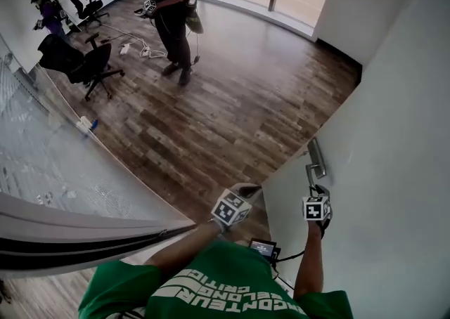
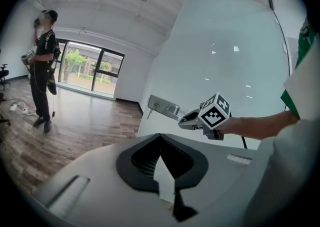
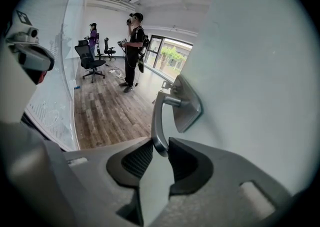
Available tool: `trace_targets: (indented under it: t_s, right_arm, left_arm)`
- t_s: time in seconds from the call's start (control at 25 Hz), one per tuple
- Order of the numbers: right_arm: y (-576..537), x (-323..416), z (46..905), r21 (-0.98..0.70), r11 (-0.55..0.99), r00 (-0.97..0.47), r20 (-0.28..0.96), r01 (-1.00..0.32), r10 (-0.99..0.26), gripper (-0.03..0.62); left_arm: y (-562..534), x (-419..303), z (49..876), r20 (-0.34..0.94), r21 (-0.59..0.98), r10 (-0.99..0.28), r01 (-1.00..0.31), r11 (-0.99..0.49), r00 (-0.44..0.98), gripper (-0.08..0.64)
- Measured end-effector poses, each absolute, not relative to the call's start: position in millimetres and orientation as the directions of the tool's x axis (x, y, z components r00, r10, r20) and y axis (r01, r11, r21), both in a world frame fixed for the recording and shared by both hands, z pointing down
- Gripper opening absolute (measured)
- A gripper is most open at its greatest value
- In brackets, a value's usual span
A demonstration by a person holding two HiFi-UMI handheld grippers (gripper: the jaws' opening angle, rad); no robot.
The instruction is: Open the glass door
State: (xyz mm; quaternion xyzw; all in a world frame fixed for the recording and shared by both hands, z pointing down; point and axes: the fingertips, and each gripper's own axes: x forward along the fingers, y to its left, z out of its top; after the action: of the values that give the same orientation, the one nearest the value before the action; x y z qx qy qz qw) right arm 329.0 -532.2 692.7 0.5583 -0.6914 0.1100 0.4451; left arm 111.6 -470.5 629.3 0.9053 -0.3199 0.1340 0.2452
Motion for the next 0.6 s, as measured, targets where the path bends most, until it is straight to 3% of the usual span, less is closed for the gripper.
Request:
trace_targets:
  t_s: [0.6]
  right_arm:
    - [-578.3, 394.0, 693.4, 0.335, 0.256, 0.077, 0.728, -0.907, -0.681, 0.089]
  left_arm:
    - [-510.4, 178.8, 623.8, 0.415, 0.362, -0.484, -0.628, -0.689, 0.770, 0.017]
